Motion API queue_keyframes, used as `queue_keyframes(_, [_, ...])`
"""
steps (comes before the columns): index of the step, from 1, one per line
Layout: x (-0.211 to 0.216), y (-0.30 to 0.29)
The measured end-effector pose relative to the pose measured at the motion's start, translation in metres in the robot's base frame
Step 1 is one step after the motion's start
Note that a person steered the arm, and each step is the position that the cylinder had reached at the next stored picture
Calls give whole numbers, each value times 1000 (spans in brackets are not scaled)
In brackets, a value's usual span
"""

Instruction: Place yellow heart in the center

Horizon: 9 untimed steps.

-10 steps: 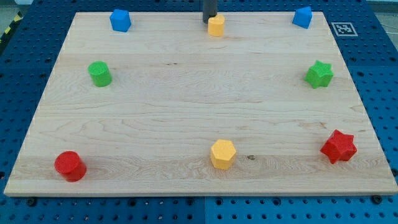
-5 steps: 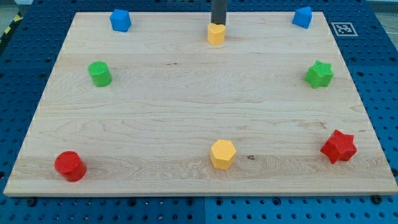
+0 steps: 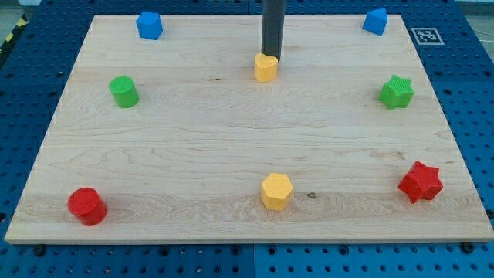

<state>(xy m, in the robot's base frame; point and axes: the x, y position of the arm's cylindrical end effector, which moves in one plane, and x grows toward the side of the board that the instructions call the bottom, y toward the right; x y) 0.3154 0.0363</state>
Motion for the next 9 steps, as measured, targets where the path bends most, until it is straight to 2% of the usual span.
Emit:
queue_keyframes(2, [2,-6])
queue_keyframes(3, [18,-8])
queue_keyframes(9, [54,-9])
